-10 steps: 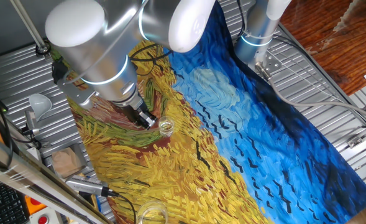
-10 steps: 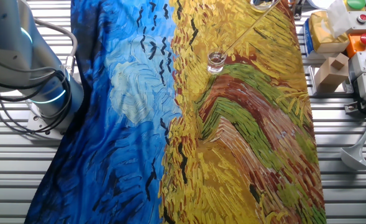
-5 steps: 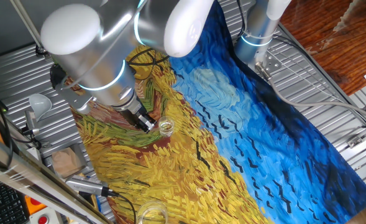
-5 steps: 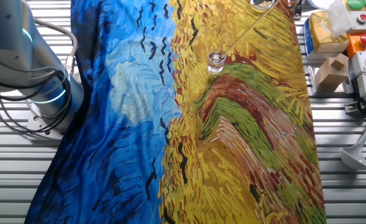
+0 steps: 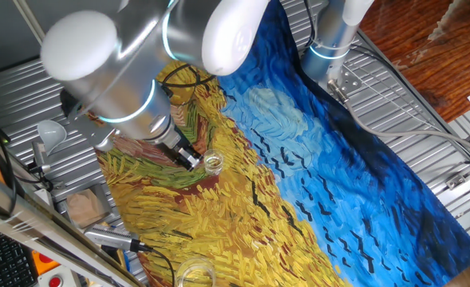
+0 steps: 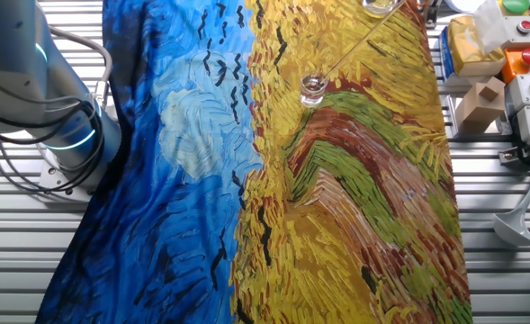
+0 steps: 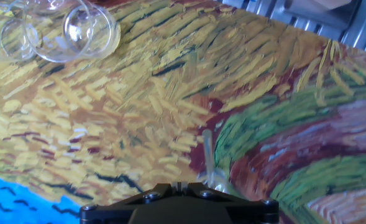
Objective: Stir the beaker with a glass rod
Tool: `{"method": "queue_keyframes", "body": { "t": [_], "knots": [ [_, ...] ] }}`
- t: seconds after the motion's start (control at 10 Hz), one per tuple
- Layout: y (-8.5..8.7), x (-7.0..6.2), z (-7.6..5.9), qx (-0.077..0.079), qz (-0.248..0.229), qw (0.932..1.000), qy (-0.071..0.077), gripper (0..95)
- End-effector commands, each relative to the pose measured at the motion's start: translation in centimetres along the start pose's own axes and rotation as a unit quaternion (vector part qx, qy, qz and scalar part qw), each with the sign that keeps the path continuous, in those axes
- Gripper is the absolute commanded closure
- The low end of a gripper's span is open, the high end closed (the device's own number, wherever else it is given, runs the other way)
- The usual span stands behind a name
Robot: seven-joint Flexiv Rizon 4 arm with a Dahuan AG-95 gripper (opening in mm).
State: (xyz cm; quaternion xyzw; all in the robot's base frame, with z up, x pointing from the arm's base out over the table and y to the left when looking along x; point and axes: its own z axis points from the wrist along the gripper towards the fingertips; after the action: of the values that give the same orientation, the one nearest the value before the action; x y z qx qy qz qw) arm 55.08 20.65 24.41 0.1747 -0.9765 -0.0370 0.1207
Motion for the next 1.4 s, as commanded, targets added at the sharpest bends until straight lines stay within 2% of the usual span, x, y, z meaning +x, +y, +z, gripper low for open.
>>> {"method": "queue_keyframes", "body": {
  "t": [0.1,0.7,1.1,1.2,1.4],
  "knots": [
    [-0.1,0.3,0.2,0.001,-0.001,1.0,-0.006,76.0],
    [-0.3,0.5,0.2,0.003,-0.007,0.9999,-0.009,76.0],
    [-1.0,0.5,0.5,0.012,-0.022,0.9996,-0.01,76.0],
    [-1.2,0.5,0.6,0.011,-0.025,0.9996,-0.011,57.0],
    [-1.2,0.5,0.6,0.009,-0.025,0.9996,-0.013,57.0]
  ]
}}
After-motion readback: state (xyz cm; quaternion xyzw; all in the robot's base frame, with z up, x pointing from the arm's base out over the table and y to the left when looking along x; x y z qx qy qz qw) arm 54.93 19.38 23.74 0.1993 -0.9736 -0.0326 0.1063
